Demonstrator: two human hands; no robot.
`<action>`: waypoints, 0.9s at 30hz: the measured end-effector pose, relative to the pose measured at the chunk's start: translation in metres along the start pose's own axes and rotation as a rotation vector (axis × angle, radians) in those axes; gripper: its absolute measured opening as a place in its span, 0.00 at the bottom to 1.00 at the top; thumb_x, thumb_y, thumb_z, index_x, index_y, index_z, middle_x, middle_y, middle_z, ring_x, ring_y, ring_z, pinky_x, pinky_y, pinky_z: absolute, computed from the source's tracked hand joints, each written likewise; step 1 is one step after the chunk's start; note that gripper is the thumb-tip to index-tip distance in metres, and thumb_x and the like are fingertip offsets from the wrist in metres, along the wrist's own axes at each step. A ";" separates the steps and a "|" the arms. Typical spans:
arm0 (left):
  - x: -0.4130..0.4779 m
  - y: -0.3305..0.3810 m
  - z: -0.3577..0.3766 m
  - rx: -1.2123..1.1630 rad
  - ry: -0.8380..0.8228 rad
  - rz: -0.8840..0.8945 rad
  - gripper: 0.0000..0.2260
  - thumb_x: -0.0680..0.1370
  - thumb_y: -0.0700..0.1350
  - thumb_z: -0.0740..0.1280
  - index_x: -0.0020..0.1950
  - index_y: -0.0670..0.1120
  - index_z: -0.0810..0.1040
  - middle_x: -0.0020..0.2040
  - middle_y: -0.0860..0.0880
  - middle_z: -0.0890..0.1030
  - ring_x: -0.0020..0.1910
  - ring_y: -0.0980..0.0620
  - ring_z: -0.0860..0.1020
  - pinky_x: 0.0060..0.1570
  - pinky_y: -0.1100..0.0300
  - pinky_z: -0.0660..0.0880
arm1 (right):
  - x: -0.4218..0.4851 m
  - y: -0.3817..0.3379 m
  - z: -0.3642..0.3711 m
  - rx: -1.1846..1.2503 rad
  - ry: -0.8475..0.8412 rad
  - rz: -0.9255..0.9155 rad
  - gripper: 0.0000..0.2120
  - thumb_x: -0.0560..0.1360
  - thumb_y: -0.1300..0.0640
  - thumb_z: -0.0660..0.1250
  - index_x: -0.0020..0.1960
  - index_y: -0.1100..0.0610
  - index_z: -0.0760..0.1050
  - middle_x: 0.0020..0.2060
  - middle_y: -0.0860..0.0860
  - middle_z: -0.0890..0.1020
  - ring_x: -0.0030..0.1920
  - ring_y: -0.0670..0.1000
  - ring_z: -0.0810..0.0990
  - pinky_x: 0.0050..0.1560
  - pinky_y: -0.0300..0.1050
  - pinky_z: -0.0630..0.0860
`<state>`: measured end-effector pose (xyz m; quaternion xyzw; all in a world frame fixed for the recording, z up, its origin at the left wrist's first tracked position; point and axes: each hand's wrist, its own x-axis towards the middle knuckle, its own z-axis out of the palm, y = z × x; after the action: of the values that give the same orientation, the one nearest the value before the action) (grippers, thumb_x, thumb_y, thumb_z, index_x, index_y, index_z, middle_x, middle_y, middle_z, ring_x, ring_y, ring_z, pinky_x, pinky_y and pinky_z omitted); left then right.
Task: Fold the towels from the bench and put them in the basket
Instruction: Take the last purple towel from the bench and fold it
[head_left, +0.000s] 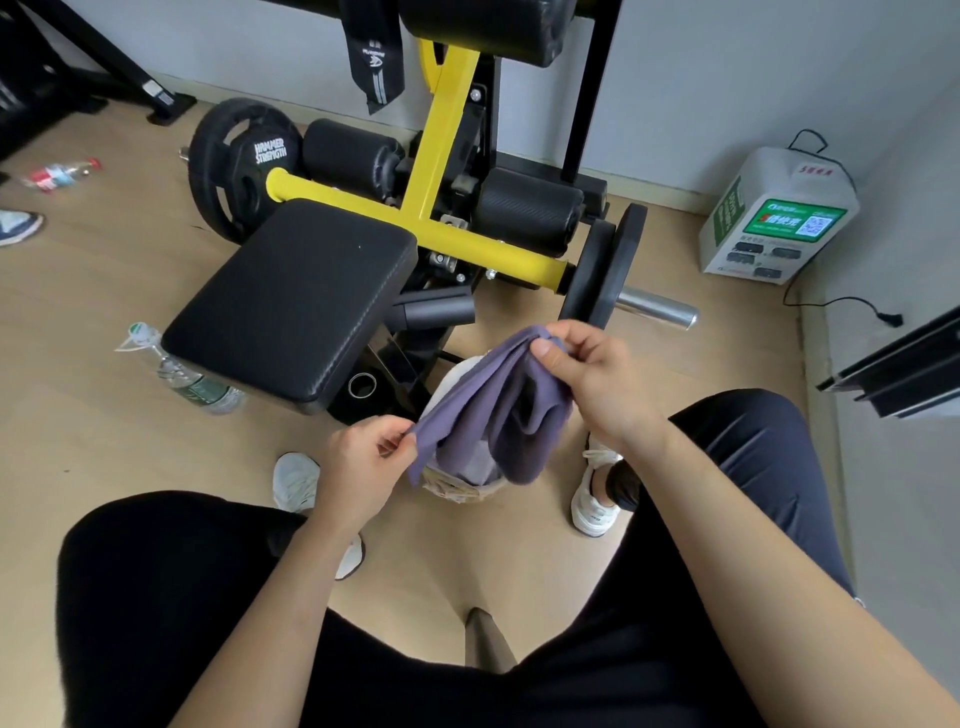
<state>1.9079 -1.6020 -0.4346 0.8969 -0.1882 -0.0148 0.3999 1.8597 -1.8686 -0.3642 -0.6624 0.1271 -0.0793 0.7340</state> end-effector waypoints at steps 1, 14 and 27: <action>0.000 -0.003 0.002 0.035 -0.020 -0.018 0.05 0.75 0.36 0.72 0.43 0.44 0.83 0.32 0.52 0.79 0.33 0.49 0.76 0.34 0.49 0.76 | 0.002 -0.002 -0.005 0.044 0.045 -0.004 0.05 0.77 0.60 0.70 0.51 0.62 0.80 0.44 0.59 0.82 0.45 0.56 0.80 0.50 0.49 0.79; 0.009 0.021 -0.015 -0.581 0.009 -0.383 0.09 0.79 0.51 0.68 0.50 0.46 0.81 0.48 0.41 0.84 0.51 0.41 0.82 0.57 0.45 0.78 | 0.017 0.017 -0.038 -0.268 0.115 0.093 0.13 0.78 0.66 0.68 0.62 0.62 0.77 0.41 0.60 0.83 0.36 0.46 0.81 0.46 0.36 0.77; -0.003 0.053 -0.002 -0.784 -0.111 -0.422 0.03 0.78 0.45 0.71 0.49 0.50 0.85 0.47 0.47 0.86 0.51 0.48 0.83 0.62 0.42 0.77 | -0.009 0.030 0.034 -0.008 0.109 0.149 0.04 0.73 0.69 0.72 0.43 0.63 0.81 0.34 0.53 0.82 0.36 0.49 0.79 0.41 0.42 0.77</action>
<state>1.8881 -1.6312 -0.3954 0.6942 -0.0024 -0.2145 0.6870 1.8595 -1.8308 -0.3899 -0.6488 0.2158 -0.0599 0.7272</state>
